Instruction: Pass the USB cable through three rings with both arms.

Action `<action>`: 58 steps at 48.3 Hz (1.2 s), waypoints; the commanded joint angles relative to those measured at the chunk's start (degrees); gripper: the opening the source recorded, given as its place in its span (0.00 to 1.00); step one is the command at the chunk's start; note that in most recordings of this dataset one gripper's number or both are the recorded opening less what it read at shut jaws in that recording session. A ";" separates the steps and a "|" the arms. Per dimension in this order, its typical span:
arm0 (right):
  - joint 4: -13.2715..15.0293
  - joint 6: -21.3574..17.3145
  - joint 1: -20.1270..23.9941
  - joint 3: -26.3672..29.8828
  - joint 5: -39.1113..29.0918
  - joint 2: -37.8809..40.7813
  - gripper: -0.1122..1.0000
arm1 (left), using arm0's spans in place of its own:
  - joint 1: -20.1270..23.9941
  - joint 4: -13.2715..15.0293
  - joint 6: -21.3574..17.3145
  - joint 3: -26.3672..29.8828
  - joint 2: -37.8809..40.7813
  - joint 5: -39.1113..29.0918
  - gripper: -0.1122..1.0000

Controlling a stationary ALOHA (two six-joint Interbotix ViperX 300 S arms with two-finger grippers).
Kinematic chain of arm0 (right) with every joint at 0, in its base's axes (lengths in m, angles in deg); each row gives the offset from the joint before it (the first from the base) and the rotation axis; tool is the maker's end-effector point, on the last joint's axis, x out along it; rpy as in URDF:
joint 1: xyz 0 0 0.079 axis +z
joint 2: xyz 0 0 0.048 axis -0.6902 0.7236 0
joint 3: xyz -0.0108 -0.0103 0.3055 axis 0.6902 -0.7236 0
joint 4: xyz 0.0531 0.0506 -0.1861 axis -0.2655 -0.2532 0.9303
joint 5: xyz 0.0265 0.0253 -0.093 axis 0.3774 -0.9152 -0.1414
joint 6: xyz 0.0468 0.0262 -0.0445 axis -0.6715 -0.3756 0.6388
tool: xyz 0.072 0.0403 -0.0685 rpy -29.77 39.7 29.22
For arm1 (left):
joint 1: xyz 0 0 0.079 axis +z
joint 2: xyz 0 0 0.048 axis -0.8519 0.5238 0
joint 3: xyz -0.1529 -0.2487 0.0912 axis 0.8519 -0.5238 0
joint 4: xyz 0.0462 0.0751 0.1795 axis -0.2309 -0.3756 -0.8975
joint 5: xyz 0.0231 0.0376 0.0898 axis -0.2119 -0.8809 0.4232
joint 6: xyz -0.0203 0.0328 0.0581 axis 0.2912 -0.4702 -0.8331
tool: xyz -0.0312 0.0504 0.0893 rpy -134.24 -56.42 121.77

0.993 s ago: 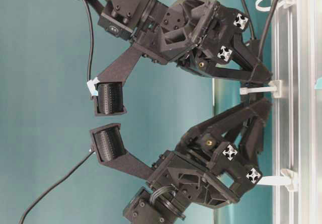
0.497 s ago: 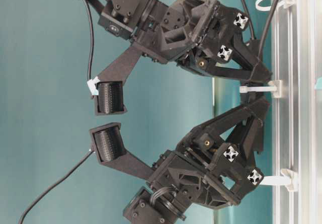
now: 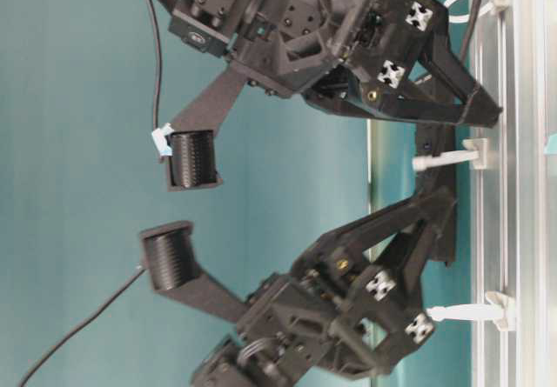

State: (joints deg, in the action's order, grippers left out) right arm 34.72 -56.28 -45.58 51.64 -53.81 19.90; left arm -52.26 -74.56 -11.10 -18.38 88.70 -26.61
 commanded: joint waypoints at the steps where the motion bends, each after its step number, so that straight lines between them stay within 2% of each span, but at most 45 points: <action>1: 0.18 -0.26 0.18 0.26 -0.09 -1.49 0.89 | 0.09 -0.09 0.00 0.00 -2.55 -1.23 0.29; 8: 0.18 -0.26 0.18 0.00 -0.09 -1.67 0.83 | 0.18 -0.09 0.00 -0.70 -2.99 -3.87 0.29; 25: 0.26 -0.18 -0.35 -0.09 0.26 -4.48 0.83 | 0.18 -0.09 0.09 -0.35 -6.68 -7.82 0.29; 33: 0.26 -0.18 -0.53 -0.09 1.05 -5.10 0.83 | 0.09 0.00 -0.18 0.35 -10.81 -9.84 0.29; 43: 0.26 -0.18 -0.88 0.09 7.65 -4.83 0.83 | 0.09 0.00 -0.18 0.09 -13.01 -10.20 0.29; 51: 0.26 -0.35 -3.08 0.26 13.97 -4.66 0.82 | 0.00 -0.09 -0.18 0.09 -12.92 -10.55 0.29; 58: 0.26 -0.35 -4.22 0.26 16.88 -4.13 0.82 | -0.09 -0.09 -0.09 0.18 -12.92 -10.46 0.29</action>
State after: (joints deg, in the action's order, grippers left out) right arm 34.89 -56.28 -49.63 51.29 -38.43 16.04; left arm -52.09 -74.56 -11.37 -19.17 76.84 -37.42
